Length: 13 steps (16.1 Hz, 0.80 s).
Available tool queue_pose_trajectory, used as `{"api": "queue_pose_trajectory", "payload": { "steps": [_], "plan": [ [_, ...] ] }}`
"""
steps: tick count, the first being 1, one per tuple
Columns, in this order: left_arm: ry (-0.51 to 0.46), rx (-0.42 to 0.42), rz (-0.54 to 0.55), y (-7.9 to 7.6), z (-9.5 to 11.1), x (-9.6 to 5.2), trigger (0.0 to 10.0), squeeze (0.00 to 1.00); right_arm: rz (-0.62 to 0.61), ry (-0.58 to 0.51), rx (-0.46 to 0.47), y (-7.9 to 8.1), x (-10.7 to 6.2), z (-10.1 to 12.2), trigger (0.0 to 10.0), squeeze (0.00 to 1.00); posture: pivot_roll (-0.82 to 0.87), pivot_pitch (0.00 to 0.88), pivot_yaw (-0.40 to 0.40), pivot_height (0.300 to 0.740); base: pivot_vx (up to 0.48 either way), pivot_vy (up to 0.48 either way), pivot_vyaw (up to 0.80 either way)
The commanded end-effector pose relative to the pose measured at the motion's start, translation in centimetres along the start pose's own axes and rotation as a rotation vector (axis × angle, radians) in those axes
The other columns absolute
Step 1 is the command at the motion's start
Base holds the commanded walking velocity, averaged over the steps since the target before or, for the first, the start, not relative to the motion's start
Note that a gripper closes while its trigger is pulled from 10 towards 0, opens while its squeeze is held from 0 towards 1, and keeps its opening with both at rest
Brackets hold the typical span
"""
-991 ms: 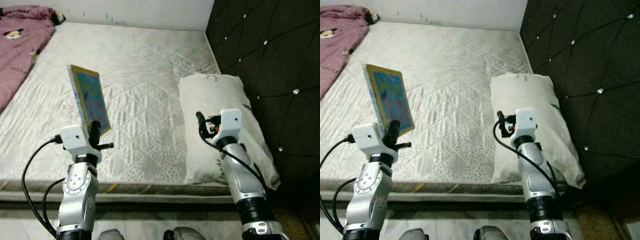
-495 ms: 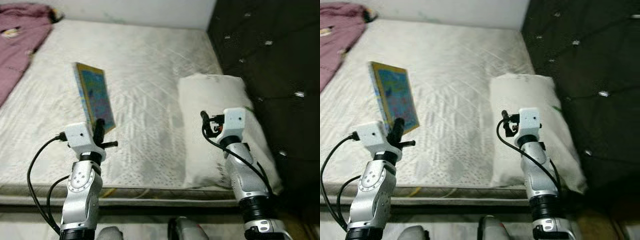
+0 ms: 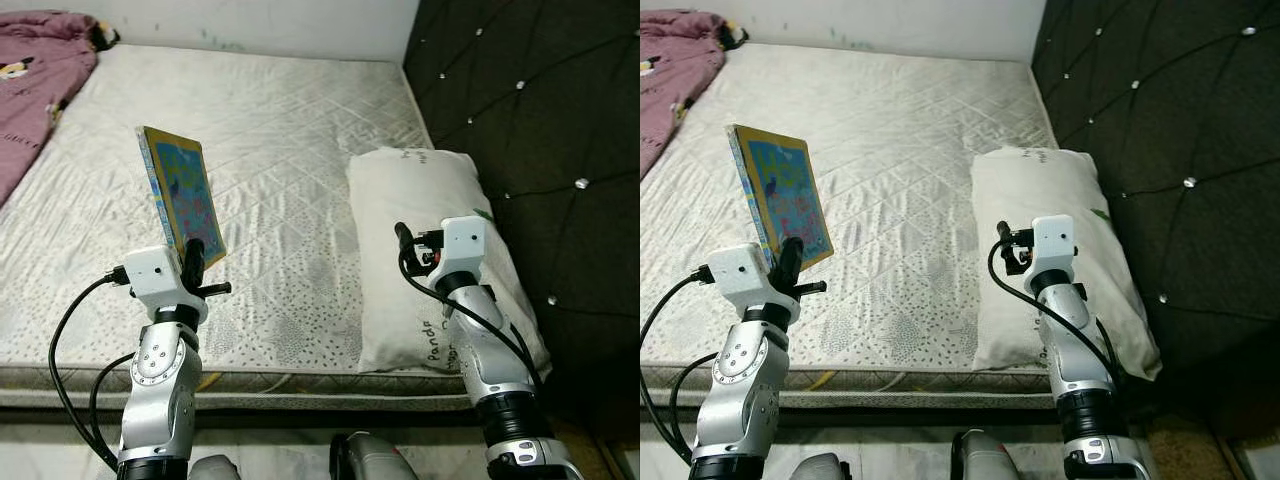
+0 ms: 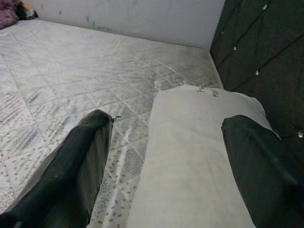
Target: Clean up the room
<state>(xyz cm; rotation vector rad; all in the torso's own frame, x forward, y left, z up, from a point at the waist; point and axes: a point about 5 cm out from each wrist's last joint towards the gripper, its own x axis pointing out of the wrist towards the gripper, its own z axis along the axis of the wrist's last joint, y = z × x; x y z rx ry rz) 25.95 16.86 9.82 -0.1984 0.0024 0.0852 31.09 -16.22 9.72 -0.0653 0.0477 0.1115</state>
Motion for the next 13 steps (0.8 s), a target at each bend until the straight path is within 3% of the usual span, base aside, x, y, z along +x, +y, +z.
{"api": "queue_pose_trajectory", "payload": {
  "steps": [1, 13],
  "plan": [
    [-0.035, 0.005, -0.004, -0.22, 0.75, 0.04, 10.0, 0.00, 0.005, -0.010, -0.012, -0.08, -0.06, 0.20, 10.0, 0.00, -0.03, 0.074, -0.051, 0.740, 0.000, 0.000, 0.00],
    [-0.040, 0.008, 0.000, -0.29, 0.82, 0.42, 10.0, 0.00, 0.029, -0.017, -0.015, 0.23, 0.24, 0.31, 10.0, 0.00, -0.03, 0.072, -0.053, 0.735, 0.000, 0.000, 0.00]
  ]
}}
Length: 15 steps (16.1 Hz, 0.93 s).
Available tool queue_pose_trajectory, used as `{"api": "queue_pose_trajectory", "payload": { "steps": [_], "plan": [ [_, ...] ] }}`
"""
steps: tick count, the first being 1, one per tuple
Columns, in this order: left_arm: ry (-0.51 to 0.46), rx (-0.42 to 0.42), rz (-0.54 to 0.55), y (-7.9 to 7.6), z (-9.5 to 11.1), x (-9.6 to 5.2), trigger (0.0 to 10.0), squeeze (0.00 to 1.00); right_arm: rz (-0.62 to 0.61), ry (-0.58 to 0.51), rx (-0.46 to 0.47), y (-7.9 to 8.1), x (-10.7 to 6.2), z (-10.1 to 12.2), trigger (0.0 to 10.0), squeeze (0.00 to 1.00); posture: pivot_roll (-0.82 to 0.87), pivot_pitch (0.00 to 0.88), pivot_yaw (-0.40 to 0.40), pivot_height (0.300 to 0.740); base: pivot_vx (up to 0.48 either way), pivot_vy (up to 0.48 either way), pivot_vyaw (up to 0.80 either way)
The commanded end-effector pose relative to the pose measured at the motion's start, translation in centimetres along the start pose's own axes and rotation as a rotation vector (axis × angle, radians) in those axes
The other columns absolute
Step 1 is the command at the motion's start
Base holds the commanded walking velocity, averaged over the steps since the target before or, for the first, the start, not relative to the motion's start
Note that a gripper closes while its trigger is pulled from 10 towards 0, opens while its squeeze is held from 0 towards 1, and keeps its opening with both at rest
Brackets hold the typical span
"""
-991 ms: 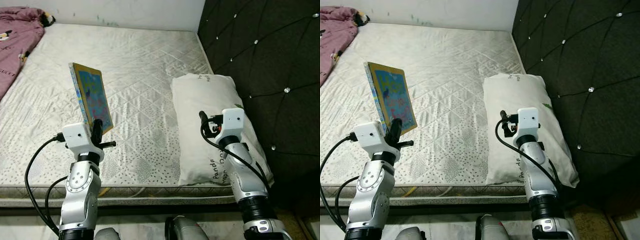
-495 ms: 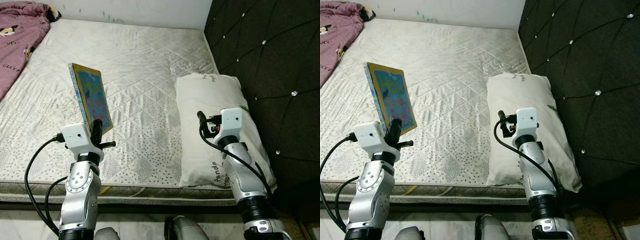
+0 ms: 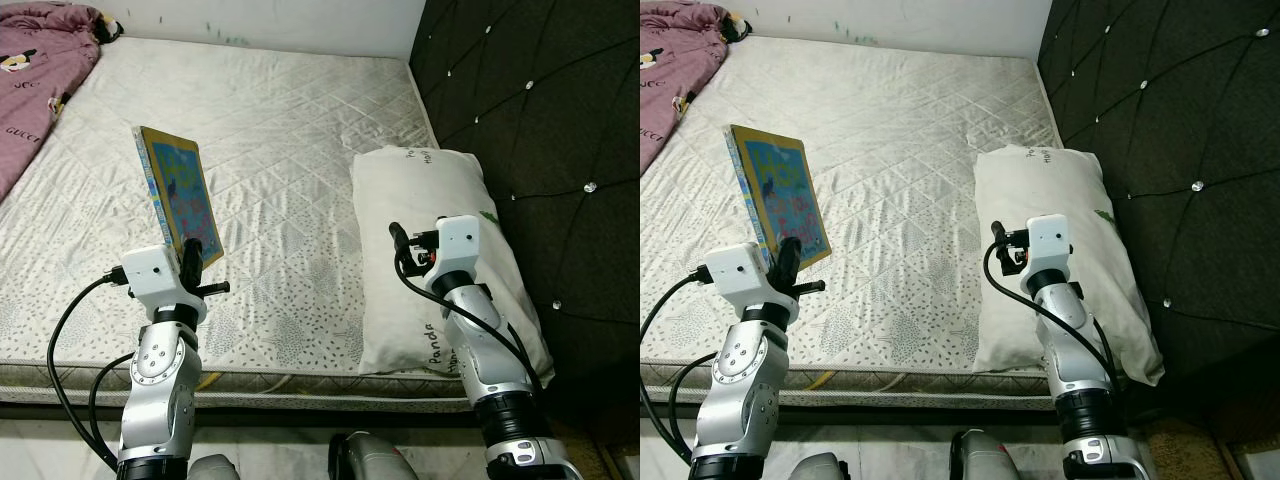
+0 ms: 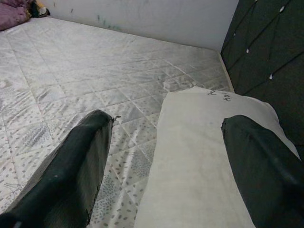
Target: Clean up the room
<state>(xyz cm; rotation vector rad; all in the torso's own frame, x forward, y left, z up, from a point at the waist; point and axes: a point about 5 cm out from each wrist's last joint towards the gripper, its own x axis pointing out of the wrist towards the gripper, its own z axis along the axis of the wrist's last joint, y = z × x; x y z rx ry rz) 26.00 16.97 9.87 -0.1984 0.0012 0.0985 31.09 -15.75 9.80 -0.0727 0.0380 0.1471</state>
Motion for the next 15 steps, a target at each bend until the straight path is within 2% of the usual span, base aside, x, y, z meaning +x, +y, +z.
{"api": "queue_pose_trajectory", "payload": {
  "steps": [1, 10, 15],
  "plan": [
    [-0.038, 0.008, -0.013, -0.37, 0.77, 0.37, 10.0, 0.00, -0.005, -0.006, -0.005, -0.22, 0.19, 0.19, 10.0, 0.00, -0.03, 0.073, -0.052, 0.725, 0.000, 0.000, 0.00],
    [-0.035, 0.011, -0.007, -0.31, 0.77, 0.43, 10.0, 0.00, 0.002, -0.006, -0.003, -0.12, 0.23, 0.18, 10.0, 0.00, -0.03, 0.078, -0.052, 0.615, 0.000, 0.000, 0.00],
    [-0.042, -0.004, -0.012, -0.32, 0.82, 0.48, 10.0, 0.00, 0.007, -0.005, 0.001, -0.07, 0.33, 0.14, 10.0, 0.00, -0.03, 0.078, -0.052, 0.615, 0.000, 0.000, 0.00]
  ]
}}
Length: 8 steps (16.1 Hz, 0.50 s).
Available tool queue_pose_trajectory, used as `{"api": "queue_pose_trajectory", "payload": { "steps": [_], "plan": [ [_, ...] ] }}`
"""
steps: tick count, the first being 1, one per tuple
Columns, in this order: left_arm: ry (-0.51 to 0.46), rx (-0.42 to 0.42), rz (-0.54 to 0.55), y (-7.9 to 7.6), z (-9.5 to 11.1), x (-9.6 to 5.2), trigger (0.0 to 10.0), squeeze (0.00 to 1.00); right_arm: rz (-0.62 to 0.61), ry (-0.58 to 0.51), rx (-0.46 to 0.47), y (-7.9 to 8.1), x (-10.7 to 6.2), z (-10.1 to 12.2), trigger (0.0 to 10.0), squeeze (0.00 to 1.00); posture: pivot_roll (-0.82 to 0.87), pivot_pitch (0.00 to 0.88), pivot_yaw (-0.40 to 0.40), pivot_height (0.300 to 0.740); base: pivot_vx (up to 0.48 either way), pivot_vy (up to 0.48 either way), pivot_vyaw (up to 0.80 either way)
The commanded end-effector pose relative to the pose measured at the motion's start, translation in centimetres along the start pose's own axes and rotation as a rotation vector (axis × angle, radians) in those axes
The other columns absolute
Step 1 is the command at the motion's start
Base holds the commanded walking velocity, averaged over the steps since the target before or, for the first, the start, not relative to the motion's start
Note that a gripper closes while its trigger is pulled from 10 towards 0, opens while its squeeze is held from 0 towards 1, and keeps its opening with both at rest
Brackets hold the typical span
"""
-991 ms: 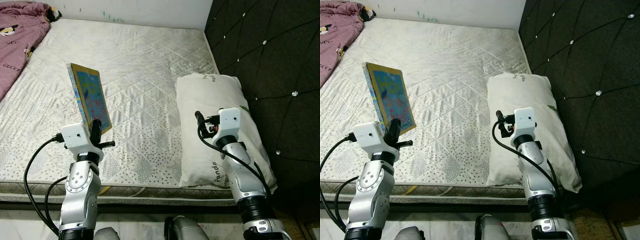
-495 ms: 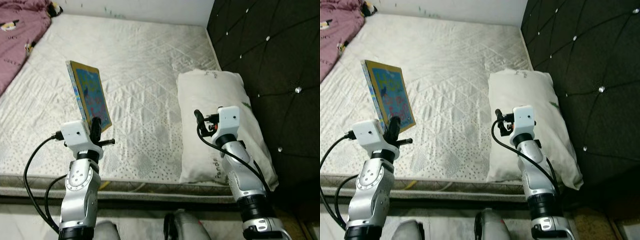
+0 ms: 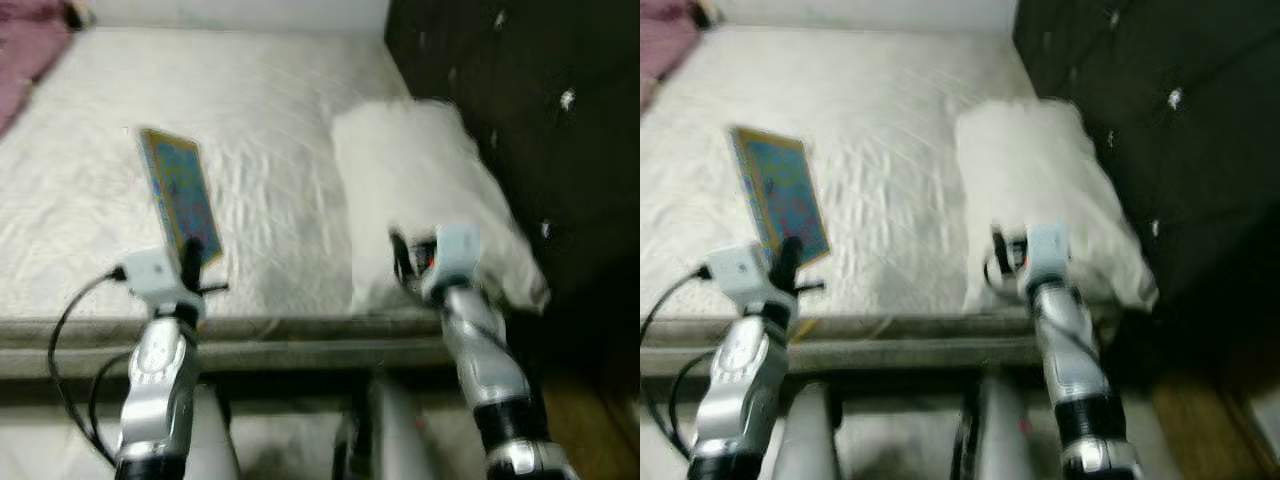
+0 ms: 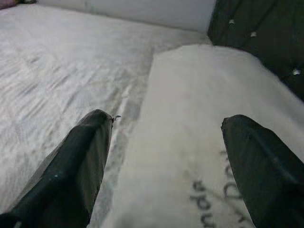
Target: Clean up the room
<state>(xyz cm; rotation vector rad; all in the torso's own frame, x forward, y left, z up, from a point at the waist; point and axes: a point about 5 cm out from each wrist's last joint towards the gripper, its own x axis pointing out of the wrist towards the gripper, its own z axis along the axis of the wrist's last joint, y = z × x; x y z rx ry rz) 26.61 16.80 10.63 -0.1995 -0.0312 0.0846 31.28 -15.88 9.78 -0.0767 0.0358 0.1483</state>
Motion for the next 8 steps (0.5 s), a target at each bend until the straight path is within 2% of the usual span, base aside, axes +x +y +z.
{"api": "queue_pose_trajectory", "payload": {
  "steps": [1, 6, 8],
  "plan": [
    [-0.014, -0.008, -0.005, -0.02, 0.17, -0.12, 10.0, 0.00, 0.008, -0.003, 0.005, 0.09, 0.19, 0.16, 10.0, 0.00, -0.03, 0.078, -0.053, 0.615, 0.000, 0.000, 0.00],
    [-0.024, -0.015, -0.021, -0.12, 0.25, -0.41, 10.0, 0.00, 0.021, -0.008, -0.008, 0.30, 0.19, 0.21, 10.0, 0.00, -0.03, 0.073, -0.056, 0.615, 0.000, 0.000, 0.00],
    [-0.027, -0.021, -0.026, -0.17, 0.23, -0.60, 10.0, 0.00, 0.022, -0.011, -0.009, 0.25, 0.09, 0.23, 10.0, 0.00, -0.03, 0.075, -0.058, 0.615, 0.293, 0.000, 0.00]
  ]
}}
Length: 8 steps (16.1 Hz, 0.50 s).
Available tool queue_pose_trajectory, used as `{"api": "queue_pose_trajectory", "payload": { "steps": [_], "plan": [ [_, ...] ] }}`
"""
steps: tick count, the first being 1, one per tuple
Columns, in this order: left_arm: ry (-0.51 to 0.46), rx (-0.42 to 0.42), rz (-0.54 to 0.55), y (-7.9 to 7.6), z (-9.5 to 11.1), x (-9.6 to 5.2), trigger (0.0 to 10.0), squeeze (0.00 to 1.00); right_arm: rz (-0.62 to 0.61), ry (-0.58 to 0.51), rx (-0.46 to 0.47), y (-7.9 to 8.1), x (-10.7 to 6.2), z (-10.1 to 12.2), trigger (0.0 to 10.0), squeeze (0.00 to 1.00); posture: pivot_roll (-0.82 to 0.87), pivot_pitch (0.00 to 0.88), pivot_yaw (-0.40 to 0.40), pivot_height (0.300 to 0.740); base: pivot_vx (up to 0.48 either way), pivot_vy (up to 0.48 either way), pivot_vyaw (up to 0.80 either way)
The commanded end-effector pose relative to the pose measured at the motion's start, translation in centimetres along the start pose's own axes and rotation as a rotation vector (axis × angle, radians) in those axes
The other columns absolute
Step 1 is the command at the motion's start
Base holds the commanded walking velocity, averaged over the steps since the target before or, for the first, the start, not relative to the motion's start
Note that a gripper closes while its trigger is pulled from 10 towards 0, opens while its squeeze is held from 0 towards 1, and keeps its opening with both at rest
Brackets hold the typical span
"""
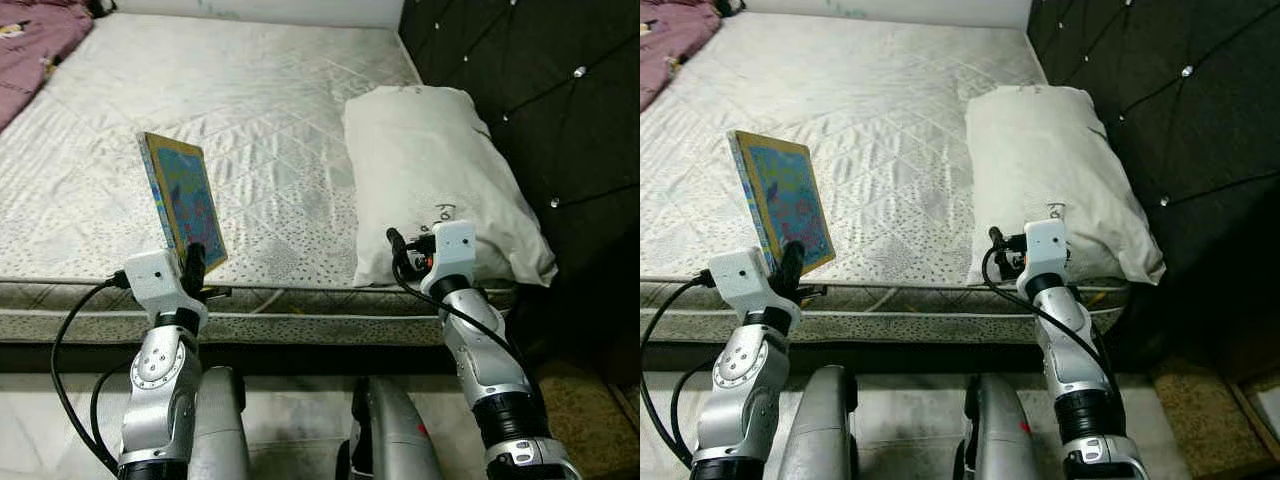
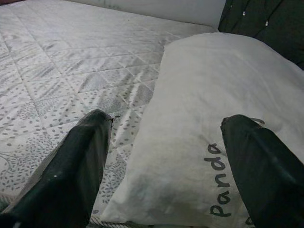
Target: Clean up the room
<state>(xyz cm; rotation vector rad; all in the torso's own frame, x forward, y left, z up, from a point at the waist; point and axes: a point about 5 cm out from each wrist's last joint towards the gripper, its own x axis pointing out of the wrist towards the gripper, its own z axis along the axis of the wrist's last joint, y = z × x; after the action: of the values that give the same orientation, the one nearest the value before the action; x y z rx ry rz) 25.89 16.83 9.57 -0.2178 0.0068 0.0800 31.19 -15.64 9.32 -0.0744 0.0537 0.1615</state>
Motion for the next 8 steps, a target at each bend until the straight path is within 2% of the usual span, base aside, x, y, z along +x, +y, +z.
{"api": "queue_pose_trajectory", "payload": {
  "steps": [1, 8],
  "plan": [
    [-0.064, -0.006, -0.027, -0.53, 1.19, 0.03, 10.0, 0.00, 0.010, -0.029, -0.012, -0.02, 0.09, 0.68, 10.0, 0.00, -0.03, 0.076, -0.059, 0.615, 0.326, 0.000, 0.00],
    [-0.057, -0.016, -0.035, -0.74, 1.09, -0.10, 10.0, 0.00, 0.017, -0.023, -0.014, -0.01, 0.02, 0.62, 10.0, 0.00, -0.03, 0.085, -0.065, 0.615, 0.350, 0.000, 0.00]
  ]
}}
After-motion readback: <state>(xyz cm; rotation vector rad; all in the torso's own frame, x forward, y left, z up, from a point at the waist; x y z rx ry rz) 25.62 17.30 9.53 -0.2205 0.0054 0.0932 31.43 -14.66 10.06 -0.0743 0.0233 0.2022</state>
